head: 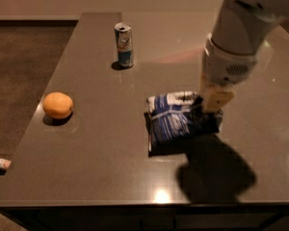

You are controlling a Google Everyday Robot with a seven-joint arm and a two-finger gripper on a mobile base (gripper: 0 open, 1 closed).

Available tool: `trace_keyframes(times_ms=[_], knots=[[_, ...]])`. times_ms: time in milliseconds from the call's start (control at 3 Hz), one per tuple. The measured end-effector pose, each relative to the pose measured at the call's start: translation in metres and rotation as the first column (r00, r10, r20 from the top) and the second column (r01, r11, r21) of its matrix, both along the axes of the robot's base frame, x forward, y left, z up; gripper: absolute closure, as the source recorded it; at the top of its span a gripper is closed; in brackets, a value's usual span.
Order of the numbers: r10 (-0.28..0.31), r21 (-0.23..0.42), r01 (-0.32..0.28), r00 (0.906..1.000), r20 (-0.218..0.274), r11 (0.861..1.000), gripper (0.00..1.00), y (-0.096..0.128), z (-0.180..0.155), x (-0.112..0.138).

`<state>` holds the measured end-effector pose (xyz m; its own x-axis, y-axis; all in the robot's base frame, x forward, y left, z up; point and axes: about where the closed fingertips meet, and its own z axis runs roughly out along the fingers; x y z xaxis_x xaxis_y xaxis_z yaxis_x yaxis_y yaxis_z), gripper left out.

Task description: Move blue chip bag near redbull can

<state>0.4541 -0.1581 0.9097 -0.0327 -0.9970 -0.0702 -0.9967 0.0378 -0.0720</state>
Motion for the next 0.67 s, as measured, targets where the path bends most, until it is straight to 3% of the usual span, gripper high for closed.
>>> trace_keyframes(times_ms=[333,667], knots=[[-0.042,0.02,0.041,0.9958,0.081,0.999,1.0,0.006,0.034,0.064],[-0.038,0.046,0.033,0.993,0.112,0.998,1.0,0.022,0.047,0.105]])
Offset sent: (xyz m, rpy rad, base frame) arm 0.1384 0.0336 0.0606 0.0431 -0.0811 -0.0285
